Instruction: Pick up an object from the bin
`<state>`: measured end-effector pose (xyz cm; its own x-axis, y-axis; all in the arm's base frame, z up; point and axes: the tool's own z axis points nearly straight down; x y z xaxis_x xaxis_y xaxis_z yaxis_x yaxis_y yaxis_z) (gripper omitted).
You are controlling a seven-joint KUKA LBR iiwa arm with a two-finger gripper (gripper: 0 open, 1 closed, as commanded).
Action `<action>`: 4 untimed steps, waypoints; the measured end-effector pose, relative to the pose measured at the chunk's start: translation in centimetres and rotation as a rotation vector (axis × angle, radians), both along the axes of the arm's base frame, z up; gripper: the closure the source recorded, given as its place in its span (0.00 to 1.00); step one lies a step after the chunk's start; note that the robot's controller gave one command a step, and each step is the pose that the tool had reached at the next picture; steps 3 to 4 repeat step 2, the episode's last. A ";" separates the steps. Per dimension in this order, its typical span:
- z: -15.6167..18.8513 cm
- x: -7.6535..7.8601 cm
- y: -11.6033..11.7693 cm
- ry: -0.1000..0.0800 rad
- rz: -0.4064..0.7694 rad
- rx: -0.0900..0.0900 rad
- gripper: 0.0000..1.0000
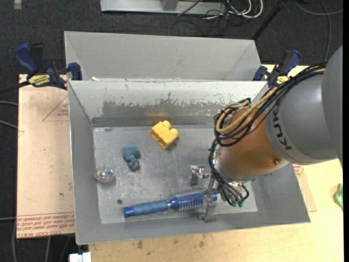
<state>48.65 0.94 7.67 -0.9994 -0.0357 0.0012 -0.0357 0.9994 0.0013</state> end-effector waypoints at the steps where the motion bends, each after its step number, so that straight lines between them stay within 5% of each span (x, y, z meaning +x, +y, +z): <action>1: 0.3 0.0 0.0 -0.001 0.000 0.000 1.00; 2: 15.8 2.9 0.6 -0.011 0.068 -0.001 1.00; 4: 15.8 2.9 0.6 -0.011 0.068 -0.001 1.00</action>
Offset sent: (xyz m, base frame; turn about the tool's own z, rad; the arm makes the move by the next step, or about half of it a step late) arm 0.0000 0.0000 0.0000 0.0000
